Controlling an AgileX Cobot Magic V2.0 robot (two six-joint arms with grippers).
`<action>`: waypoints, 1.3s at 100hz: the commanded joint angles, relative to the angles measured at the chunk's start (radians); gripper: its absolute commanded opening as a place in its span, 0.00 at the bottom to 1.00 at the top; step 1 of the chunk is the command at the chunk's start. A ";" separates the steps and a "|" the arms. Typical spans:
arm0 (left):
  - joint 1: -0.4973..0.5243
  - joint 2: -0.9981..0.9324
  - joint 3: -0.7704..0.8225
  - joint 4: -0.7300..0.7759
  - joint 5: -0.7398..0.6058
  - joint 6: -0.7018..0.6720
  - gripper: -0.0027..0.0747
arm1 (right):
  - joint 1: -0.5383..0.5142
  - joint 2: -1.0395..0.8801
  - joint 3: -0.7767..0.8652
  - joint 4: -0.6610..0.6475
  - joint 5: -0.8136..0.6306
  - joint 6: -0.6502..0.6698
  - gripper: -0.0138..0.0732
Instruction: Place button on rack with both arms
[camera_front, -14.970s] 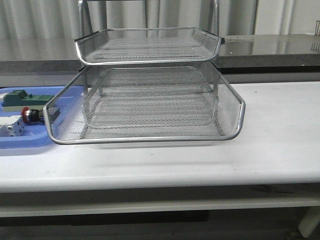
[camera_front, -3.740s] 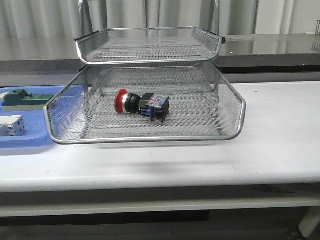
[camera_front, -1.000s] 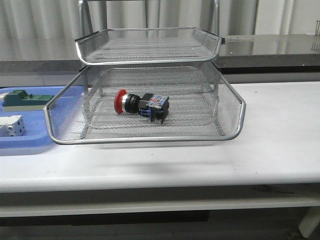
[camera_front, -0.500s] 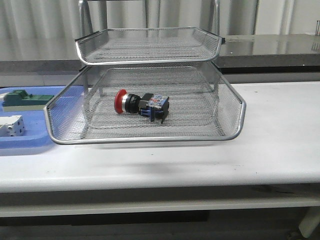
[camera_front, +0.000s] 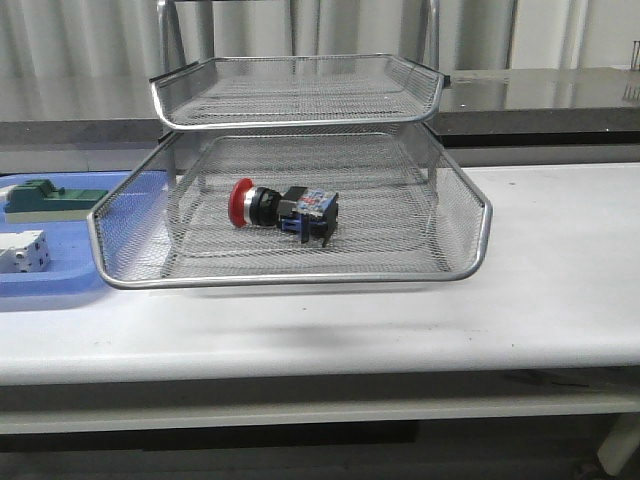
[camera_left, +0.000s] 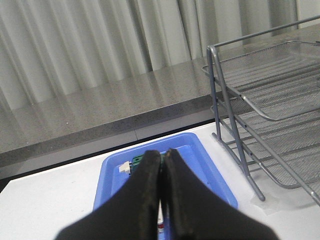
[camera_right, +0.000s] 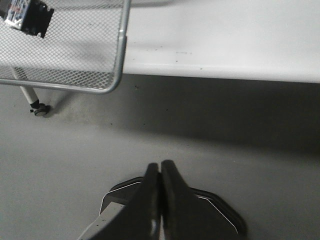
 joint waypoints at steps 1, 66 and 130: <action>0.002 0.008 -0.028 -0.012 -0.081 -0.009 0.01 | 0.060 0.058 -0.036 0.029 -0.108 -0.021 0.08; 0.002 0.008 -0.028 -0.012 -0.081 -0.009 0.01 | 0.493 0.477 -0.146 0.048 -0.396 -0.021 0.09; 0.002 0.008 -0.028 -0.012 -0.081 -0.009 0.01 | 0.525 0.679 -0.345 -0.130 -0.395 -0.021 0.09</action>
